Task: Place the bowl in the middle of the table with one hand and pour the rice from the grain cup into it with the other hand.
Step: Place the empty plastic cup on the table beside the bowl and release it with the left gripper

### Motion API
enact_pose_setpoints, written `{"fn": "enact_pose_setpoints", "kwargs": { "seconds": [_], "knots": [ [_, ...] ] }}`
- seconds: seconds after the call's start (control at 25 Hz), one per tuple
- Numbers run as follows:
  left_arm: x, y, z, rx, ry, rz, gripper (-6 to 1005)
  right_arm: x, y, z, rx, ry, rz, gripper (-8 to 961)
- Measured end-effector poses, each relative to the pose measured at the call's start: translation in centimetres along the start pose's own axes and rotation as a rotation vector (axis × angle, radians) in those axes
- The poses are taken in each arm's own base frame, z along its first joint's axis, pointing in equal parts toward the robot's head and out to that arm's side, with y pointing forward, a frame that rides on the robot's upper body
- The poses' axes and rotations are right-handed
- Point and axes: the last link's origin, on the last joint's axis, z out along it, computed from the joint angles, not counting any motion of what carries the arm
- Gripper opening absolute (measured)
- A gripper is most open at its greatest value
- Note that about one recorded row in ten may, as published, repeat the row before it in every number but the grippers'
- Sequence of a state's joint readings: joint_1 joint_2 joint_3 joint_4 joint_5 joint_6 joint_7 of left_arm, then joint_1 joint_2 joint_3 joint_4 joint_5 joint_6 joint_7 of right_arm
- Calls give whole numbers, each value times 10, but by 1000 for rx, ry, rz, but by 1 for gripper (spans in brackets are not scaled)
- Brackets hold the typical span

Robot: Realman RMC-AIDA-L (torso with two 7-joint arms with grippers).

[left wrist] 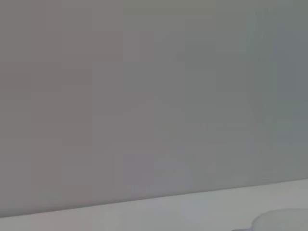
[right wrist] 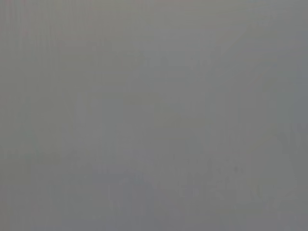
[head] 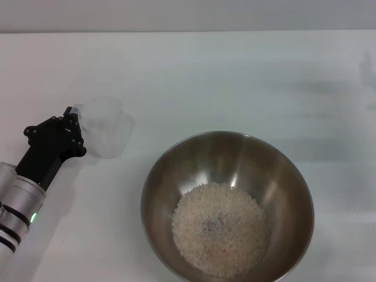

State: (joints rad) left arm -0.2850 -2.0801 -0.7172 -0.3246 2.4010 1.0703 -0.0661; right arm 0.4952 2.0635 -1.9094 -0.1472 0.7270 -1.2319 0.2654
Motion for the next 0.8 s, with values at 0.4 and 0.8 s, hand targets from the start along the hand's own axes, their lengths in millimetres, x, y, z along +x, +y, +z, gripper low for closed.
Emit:
{"fn": "enact_pose_setpoints", "kwargs": {
  "seconds": [0.4, 0.8],
  "knots": [
    [-1, 0, 0, -9, -7, 12, 86, 0, -1, 0, 0, 1, -3, 500],
    [-2, 2, -8, -30, 7, 23, 224, -1, -2, 2, -1, 1, -6, 501]
  ]
}}
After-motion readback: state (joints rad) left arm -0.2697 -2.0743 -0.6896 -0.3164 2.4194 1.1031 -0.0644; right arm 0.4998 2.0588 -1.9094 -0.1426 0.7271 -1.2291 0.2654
